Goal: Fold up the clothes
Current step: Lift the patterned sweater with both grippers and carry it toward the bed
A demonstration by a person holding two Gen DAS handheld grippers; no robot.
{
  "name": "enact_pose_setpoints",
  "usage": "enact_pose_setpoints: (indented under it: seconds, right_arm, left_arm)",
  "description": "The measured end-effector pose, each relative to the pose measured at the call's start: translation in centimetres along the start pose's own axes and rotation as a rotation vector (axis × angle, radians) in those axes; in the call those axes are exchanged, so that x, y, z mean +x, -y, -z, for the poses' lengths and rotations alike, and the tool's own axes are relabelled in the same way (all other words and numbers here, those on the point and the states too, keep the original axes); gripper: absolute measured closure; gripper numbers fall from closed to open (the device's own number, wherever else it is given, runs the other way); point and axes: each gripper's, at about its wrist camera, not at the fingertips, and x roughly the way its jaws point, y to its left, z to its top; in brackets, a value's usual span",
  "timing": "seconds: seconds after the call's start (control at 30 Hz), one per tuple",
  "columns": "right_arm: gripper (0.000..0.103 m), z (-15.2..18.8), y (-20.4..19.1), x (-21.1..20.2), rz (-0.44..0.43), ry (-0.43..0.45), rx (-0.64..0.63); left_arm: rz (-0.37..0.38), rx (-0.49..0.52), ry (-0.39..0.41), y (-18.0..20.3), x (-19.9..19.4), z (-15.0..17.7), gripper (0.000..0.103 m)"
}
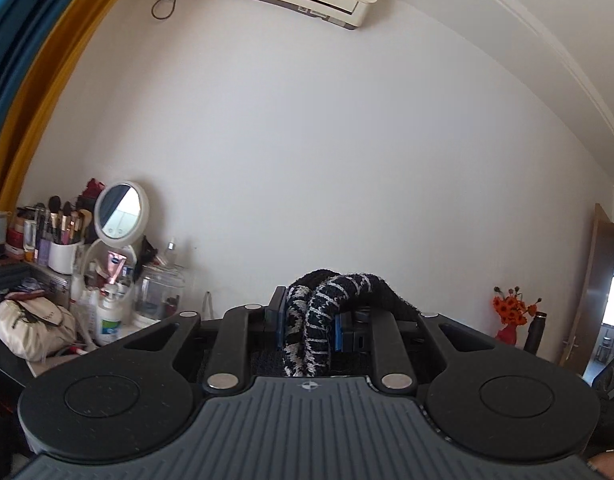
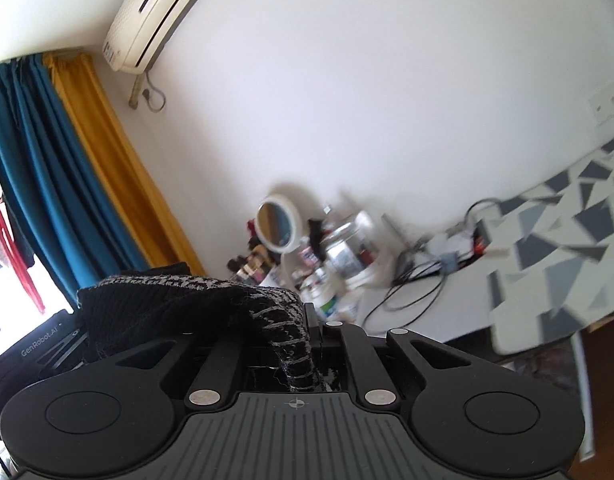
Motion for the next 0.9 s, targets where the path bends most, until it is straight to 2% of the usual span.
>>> enact_pose_setpoints:
  seconds: [0.27, 0.47, 0.7, 0.9]
  right_arm:
    - [0.096, -6.1, 7.9, -8.9, 0.11, 0.151, -0.016]
    - [0.096, -8.7, 11.7, -12.9, 0.215, 0.249, -0.026]
    - [0.096, -11.5, 15.9, -13.9, 0.335, 0.316, -0.037]
    - [0.096, -15.6, 18.7, -10.1, 0.389, 0.375, -0.067]
  left_arm:
    - [0.179, -0.035, -0.042, 7.6, 5.9, 2.5, 0.082]
    - [0.331, -0.021, -0.026, 12.1, 9.2, 3.8, 0.082]
    - [0.464, -0.023, -0.039, 14.3, 15.0, 5.0, 0.082]
    - [0.55, -0.046, 0.006, 13.1, 22.4, 4.0, 0.082]
